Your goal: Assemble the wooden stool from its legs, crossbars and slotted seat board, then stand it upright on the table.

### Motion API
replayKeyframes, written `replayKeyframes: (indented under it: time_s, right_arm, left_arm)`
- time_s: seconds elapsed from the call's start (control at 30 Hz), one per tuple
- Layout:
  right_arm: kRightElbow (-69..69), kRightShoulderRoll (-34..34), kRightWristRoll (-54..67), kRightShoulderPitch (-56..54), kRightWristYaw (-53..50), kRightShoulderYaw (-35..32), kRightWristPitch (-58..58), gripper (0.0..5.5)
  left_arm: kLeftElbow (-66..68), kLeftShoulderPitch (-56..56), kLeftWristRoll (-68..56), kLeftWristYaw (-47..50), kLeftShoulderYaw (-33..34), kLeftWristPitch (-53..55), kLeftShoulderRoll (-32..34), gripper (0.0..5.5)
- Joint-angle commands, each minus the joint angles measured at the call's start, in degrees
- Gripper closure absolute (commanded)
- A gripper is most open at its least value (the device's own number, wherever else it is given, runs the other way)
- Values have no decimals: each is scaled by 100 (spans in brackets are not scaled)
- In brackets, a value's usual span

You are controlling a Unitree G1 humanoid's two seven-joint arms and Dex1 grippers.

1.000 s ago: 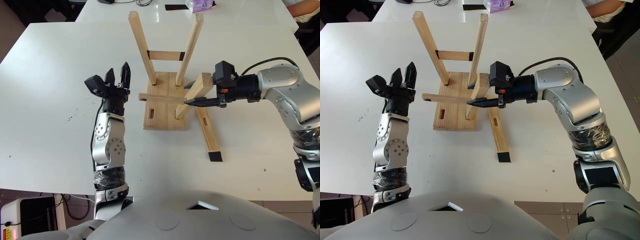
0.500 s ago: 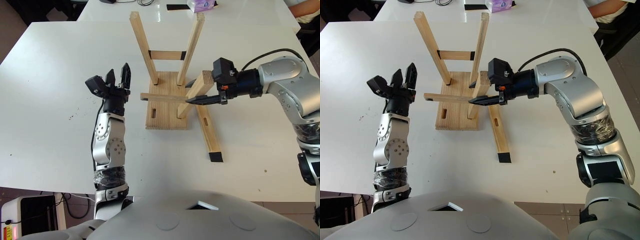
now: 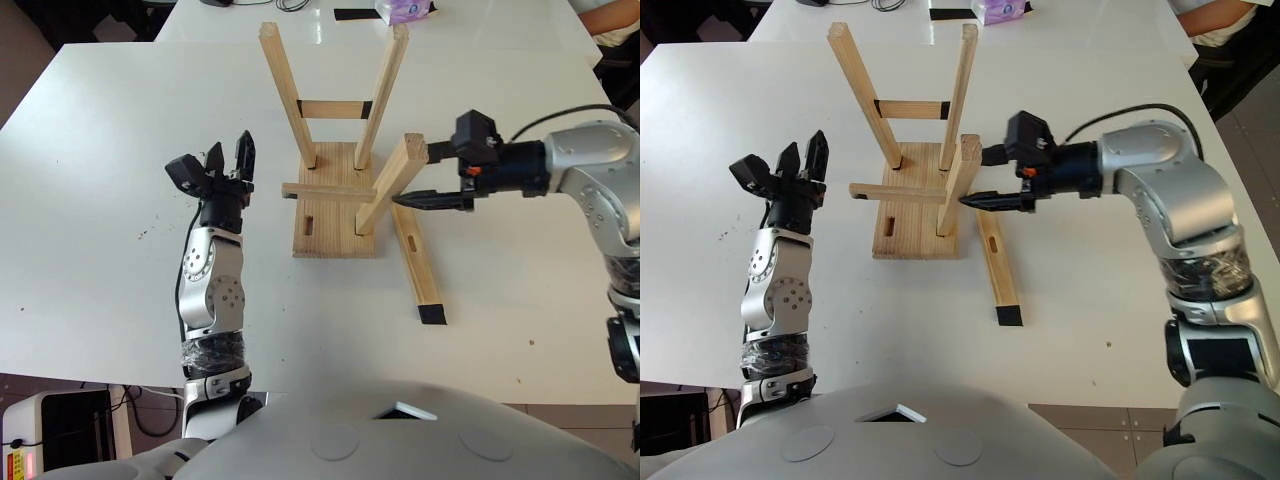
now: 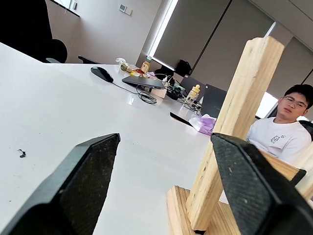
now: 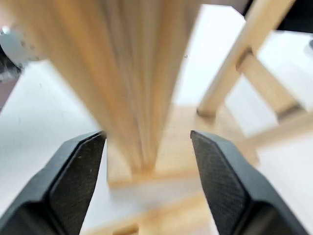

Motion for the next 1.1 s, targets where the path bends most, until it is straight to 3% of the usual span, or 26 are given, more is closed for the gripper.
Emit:
replayKeyframes:
  time_s: [0.03, 0.27, 0.5, 0.73, 1.1]
  right_arm:
    - [-284, -226, 5, 684, -229, -266, 197, 232]
    - [-1578, 456, -245, 2202, -2484, -709, 1534, 232]
    - [-2850, 1656, -617, 3063, -4409, -408, 2554, 232]
    - [-3468, 2175, -530, 3597, -5073, -602, 3404, 232]
    - [-3227, 2485, -742, 3940, -5460, -235, 3169, 232]
  left_arm:
    - [105, 131, 0, -69, 173, 24, 168, 205]
    - [-127, 662, -388, 359, 732, 240, 27, 205]
    - [-323, 849, -618, 806, 1002, 486, -78, 205]
    - [-659, 1040, -336, 1016, 896, 790, 40, 205]
    - [-473, 527, -269, 934, 723, 960, 222, 205]
